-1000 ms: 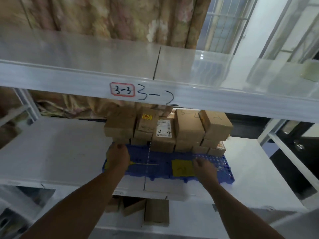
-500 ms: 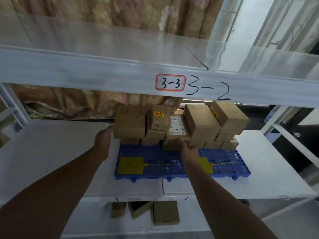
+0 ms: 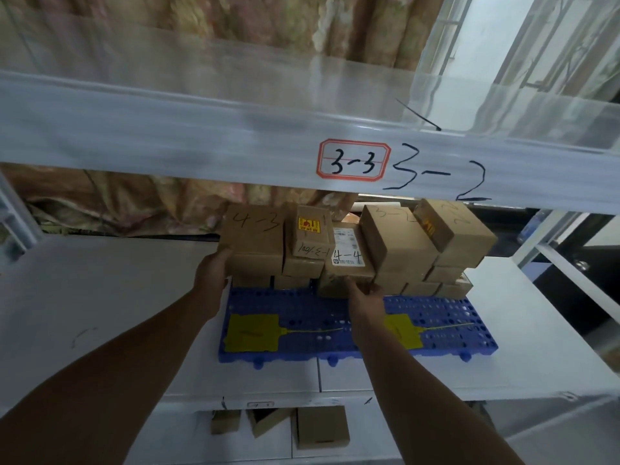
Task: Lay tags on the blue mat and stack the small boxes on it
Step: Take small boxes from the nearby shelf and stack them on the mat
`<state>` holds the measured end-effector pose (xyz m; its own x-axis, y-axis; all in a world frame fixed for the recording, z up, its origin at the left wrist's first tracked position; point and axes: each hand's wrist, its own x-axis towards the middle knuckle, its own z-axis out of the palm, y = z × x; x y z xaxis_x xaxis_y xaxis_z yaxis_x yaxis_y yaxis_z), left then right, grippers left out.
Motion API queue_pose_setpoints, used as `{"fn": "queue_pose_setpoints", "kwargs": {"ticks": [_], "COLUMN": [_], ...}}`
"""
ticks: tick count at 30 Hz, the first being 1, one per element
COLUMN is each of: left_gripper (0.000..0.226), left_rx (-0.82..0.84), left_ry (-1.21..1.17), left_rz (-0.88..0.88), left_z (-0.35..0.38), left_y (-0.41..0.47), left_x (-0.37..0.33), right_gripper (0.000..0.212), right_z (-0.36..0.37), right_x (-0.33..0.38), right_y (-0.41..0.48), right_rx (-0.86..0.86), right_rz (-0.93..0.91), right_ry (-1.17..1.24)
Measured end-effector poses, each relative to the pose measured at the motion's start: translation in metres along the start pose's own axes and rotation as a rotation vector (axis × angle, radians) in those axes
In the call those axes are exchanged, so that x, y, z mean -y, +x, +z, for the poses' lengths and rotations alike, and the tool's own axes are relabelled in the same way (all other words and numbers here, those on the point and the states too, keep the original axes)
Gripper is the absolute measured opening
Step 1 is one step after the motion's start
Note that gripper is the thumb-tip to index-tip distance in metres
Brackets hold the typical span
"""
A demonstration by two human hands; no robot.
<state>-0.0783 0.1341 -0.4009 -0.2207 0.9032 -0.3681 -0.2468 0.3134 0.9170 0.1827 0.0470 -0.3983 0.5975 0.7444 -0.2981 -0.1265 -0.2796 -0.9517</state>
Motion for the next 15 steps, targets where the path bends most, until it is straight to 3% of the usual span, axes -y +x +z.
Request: {"fn": "queue_pose_setpoints", "kwargs": {"ticks": [10,15], "left_gripper": [0.053,0.056], "left_rx": [0.010,-0.003], "left_ry": [-0.042,-0.056], "left_rz": [-0.008,-0.006], "left_z": [-0.004,-0.002], "left_y": [0.003,0.001], "left_x": [0.013,0.016], "right_gripper": [0.078,0.070], "right_z": [-0.005,-0.009], "right_x": [0.000,-0.003], "right_y": [0.010,0.013], "right_rx": [-0.008,0.035], "right_rz": [0.055,0.013], "right_ry": [0.081,0.024]}}
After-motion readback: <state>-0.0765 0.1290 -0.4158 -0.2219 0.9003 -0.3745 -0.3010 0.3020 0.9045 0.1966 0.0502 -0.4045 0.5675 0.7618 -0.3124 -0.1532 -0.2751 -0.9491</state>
